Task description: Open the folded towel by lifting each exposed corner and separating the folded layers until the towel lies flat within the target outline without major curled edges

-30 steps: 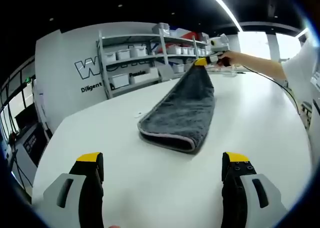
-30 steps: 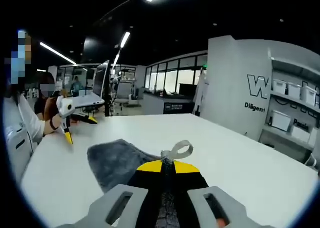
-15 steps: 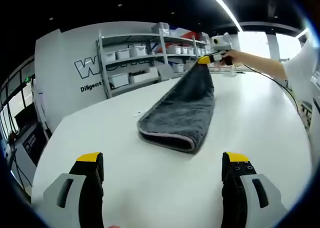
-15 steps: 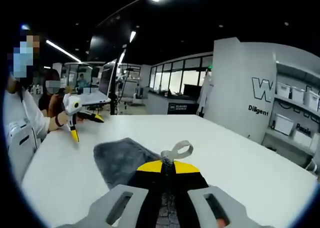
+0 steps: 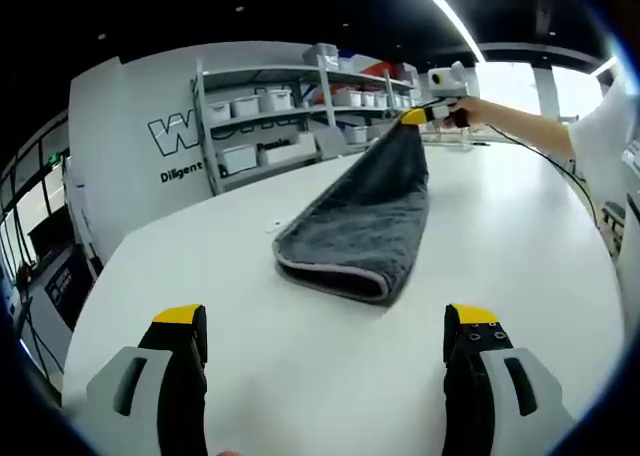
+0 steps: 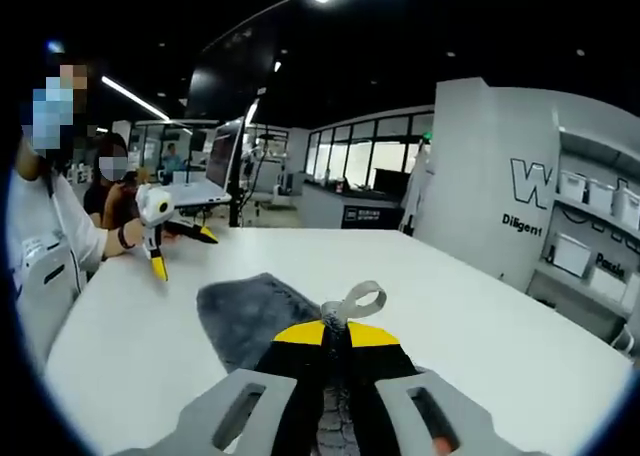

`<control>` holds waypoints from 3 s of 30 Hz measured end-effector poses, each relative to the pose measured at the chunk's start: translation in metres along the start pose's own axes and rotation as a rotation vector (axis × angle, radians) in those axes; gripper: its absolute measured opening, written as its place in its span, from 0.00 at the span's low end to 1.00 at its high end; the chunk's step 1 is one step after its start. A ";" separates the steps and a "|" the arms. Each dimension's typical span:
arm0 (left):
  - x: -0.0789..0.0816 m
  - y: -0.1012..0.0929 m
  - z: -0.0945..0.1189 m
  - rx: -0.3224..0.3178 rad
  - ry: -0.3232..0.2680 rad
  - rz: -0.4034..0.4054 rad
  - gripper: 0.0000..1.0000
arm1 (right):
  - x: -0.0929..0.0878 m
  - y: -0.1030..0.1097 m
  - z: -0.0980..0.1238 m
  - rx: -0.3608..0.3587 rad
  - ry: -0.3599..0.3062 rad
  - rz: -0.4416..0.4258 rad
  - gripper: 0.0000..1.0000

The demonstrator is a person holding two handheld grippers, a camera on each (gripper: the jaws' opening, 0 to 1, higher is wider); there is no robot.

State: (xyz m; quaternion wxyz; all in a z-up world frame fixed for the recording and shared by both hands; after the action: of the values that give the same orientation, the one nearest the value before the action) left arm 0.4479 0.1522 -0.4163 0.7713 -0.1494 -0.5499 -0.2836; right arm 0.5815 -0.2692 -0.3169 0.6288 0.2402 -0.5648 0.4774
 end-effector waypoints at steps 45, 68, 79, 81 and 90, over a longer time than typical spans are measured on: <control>0.004 -0.002 0.003 0.000 -0.012 -0.009 0.97 | 0.005 0.026 0.025 0.066 0.028 0.070 0.01; 0.003 -0.003 0.002 -0.003 -0.009 -0.008 0.97 | -0.007 0.049 0.039 0.138 0.065 0.106 0.01; 0.004 -0.003 0.003 -0.004 -0.011 -0.008 0.97 | -0.013 0.054 0.046 0.166 0.071 0.071 0.02; 0.004 -0.003 0.003 -0.006 -0.012 -0.008 0.97 | -0.017 0.054 0.049 0.168 0.072 0.060 0.02; 0.002 -0.004 0.001 -0.009 -0.005 -0.007 0.97 | -0.025 0.060 0.055 0.176 0.087 0.050 0.02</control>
State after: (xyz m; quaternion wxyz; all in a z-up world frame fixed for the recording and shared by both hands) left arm 0.4454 0.1493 -0.4144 0.7683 -0.1516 -0.5510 -0.2883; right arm 0.5052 -0.2985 -0.3413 0.6170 0.2595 -0.4986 0.5508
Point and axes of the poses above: the point that each gripper's makers call its tool centre point, and the gripper's own axes: z roughly backward along the fingers, y roughly to its left, x roughly out of its top, the point moved 8 cm from there along z, roughly backward along the fingers, and after that the axes turned 5 degrees about z, right-handed, at the moved point
